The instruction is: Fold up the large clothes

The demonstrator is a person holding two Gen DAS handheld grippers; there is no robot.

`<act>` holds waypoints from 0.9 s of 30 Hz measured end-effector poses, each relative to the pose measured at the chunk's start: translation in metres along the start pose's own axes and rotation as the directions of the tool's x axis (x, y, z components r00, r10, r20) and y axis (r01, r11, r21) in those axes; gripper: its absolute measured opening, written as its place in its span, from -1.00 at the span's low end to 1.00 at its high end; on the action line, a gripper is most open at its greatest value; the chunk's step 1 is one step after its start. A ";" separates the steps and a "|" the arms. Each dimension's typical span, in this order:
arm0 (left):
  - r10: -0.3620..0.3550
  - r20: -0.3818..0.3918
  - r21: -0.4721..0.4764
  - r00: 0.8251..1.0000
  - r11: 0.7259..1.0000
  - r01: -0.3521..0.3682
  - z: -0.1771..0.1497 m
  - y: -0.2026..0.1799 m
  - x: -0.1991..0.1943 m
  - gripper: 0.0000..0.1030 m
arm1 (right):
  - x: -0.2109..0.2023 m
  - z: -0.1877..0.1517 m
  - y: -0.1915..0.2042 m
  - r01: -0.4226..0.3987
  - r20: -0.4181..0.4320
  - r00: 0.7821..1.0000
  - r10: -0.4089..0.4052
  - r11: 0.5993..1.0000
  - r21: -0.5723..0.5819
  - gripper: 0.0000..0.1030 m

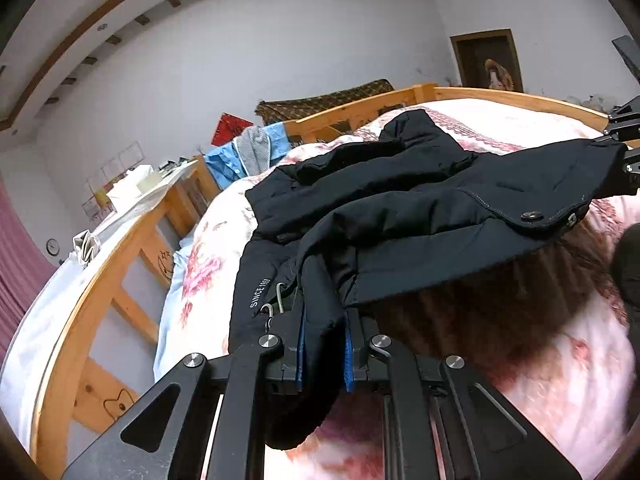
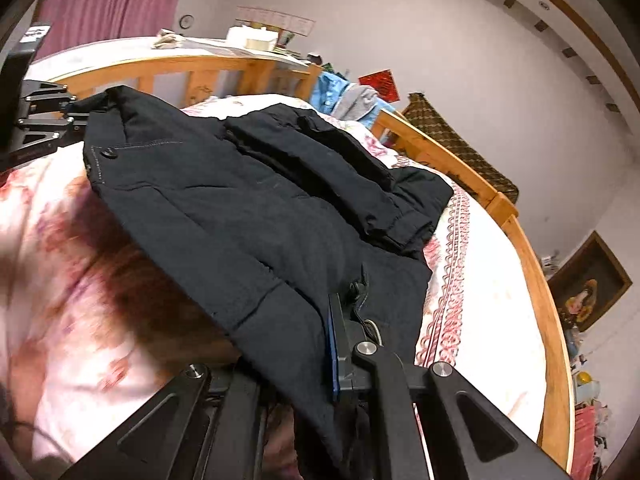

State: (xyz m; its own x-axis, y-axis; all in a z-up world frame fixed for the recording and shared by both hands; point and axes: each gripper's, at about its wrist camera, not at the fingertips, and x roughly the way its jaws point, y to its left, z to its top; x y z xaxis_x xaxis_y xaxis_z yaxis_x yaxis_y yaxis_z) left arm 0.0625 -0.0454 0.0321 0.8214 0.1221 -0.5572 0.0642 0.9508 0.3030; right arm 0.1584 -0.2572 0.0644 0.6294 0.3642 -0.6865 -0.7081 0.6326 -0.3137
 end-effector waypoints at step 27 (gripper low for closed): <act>0.118 0.040 -0.074 0.992 0.991 -0.115 0.221 0.073 0.146 -0.86 | 0.144 0.185 -0.181 0.043 0.127 0.989 -0.072 0.975 0.219 -0.85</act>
State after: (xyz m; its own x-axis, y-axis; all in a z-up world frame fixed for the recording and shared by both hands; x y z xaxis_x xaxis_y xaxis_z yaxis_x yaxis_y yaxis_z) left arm 0.3125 -0.0213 0.1439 0.8450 0.2221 -0.4865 -0.0726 0.9489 0.3072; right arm 0.4366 -0.1932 0.1432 0.7143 0.4016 -0.5731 -0.5931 0.7821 -0.1912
